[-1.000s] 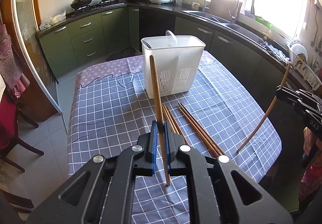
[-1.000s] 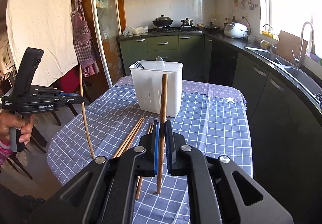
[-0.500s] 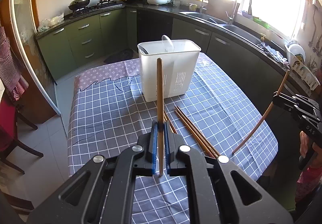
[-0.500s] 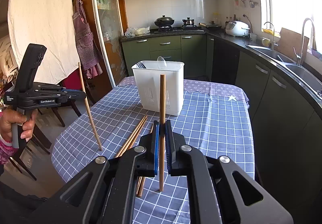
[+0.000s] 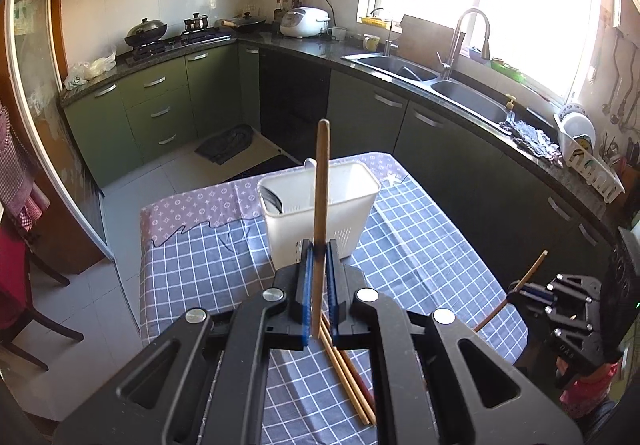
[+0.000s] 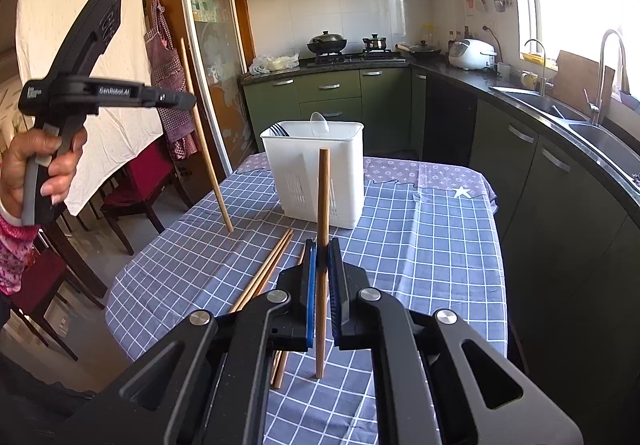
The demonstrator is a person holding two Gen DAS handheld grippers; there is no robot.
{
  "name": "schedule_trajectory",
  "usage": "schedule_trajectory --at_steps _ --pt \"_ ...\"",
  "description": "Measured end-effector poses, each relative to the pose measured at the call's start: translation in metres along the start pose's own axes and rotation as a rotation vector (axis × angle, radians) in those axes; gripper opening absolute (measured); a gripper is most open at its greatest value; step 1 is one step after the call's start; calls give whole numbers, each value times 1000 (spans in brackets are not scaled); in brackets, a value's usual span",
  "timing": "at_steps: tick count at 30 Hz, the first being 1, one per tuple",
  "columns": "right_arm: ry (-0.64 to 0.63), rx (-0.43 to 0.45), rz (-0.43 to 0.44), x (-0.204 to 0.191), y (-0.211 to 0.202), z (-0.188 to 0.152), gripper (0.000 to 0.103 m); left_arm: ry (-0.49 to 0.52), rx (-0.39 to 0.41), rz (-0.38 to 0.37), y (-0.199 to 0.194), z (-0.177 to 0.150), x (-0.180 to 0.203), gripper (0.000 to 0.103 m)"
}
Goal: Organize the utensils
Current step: 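Carry both chopsticks to the white holder and drop the left gripper's chopstick in, then lower the right gripper's chopstick into the holder and open the right gripper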
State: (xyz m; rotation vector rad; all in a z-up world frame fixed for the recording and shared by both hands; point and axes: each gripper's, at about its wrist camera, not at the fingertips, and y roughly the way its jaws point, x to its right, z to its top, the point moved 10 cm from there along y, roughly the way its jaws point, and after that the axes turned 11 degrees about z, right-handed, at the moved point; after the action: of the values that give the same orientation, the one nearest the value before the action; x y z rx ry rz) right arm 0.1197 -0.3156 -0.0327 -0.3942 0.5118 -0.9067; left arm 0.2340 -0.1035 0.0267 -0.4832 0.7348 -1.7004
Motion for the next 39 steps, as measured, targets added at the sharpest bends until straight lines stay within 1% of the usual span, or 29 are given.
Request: schedule_trajectory --at_steps 6,12,16,18,21,24,26,27,29,31,34,39 --pt "4 3 3 3 -1 -1 7 -10 40 -18 -13 53 5 7" --pt "8 7 9 4 -2 -2 7 -26 120 39 -14 105 -1 6" --pt "6 3 12 4 -2 -3 7 -48 133 53 2 123 -6 7" --pt "7 0 11 4 -1 -4 7 -52 120 79 17 123 -9 6" --pt "7 -3 14 4 0 -3 7 -54 61 101 47 111 -12 7" --pt "8 -6 15 4 2 -2 7 -46 15 105 72 98 -14 7" --pt "14 -5 20 4 3 0 7 -44 -10 96 86 87 -13 7" --pt "15 -2 21 4 3 2 7 -42 -22 97 91 82 -14 8" --pt "6 6 14 5 2 9 7 -39 -40 93 97 75 -13 15" --pt "-3 16 16 4 2 19 7 -34 -41 89 96 70 -13 16" --pt "-11 40 20 5 0 43 7 -36 -15 78 82 66 -16 16" --pt "-2 129 53 9 -6 107 7 -39 54 77 37 53 -25 19"
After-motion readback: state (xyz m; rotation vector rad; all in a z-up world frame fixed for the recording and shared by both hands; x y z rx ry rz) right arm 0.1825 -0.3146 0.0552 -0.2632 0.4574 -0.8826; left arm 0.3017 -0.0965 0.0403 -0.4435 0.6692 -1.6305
